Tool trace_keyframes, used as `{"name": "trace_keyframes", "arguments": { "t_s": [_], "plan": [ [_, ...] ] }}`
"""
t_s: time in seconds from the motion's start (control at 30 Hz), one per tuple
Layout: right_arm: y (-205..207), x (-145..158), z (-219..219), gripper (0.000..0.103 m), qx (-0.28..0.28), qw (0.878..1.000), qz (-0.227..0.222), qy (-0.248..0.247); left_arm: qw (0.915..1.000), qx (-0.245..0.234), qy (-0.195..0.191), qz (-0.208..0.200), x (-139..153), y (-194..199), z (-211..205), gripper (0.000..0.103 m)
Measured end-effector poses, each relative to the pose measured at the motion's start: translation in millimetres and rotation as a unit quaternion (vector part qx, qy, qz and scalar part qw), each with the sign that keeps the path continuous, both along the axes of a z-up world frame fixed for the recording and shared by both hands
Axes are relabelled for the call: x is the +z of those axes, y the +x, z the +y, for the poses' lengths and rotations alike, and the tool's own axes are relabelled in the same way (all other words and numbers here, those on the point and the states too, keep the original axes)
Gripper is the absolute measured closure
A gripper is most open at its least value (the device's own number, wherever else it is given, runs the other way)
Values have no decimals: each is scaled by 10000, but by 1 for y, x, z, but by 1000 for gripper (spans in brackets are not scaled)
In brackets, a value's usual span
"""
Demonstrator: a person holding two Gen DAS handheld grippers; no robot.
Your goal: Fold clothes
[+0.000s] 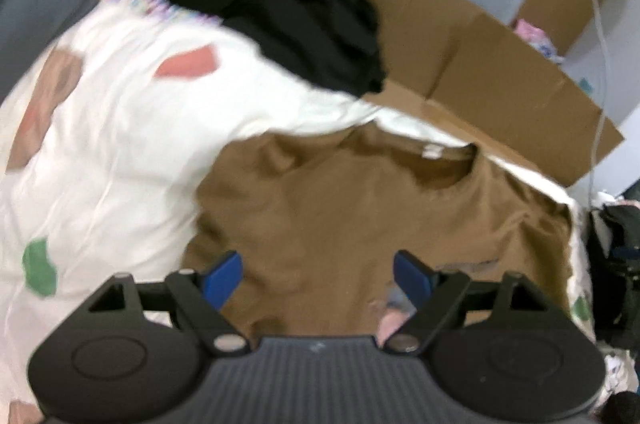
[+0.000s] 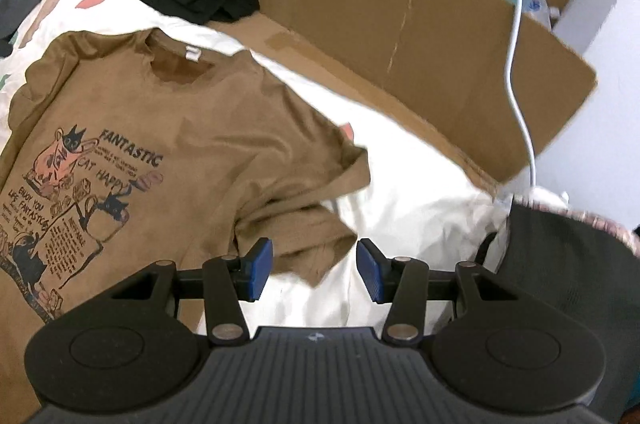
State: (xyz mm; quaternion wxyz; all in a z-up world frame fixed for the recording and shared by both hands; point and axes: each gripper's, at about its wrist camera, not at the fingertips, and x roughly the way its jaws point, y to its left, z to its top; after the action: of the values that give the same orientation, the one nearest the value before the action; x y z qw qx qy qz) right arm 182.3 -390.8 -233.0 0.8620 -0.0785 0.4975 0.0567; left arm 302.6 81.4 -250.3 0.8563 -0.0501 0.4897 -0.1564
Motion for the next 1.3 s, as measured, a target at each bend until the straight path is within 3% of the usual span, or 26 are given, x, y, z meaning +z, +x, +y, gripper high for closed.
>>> {"name": "trace_keyframes", "arguments": {
  "t_s": [0.1, 0.37, 0.57, 0.73, 0.77, 0.9, 1.07, 1.3],
  "plan": [
    [2, -9, -3, 52, -169, 9998, 94, 82, 9997, 205, 97, 63, -11, 0, 22, 18],
    [8, -46, 8, 52, 161, 9994, 245, -184, 9975, 633, 69, 299, -40, 4, 67, 19],
    [19, -61, 24, 51, 504, 9985, 200, 3, 9979, 517, 92, 374, -59, 6, 69, 19],
    [32, -83, 49, 52, 940, 9945, 404, -238, 9987, 354, 140, 342, -65, 8, 61, 19],
    [34, -87, 50, 57, 926, 9943, 446, -277, 9988, 314, 133, 342, -66, 9, 59, 19],
    [39, -95, 51, 94, 1018, 9921, 597, -433, 9991, 173, 175, 346, -69, 10, 51, 19],
    [35, -83, 43, 96, 942, 9930, 548, -455, 9992, -16, 267, 287, -67, 8, 45, 19],
    [25, -45, 1, 96, 255, 9973, 408, -546, 9993, 84, 305, 210, -58, 7, 45, 19]
  ]
}}
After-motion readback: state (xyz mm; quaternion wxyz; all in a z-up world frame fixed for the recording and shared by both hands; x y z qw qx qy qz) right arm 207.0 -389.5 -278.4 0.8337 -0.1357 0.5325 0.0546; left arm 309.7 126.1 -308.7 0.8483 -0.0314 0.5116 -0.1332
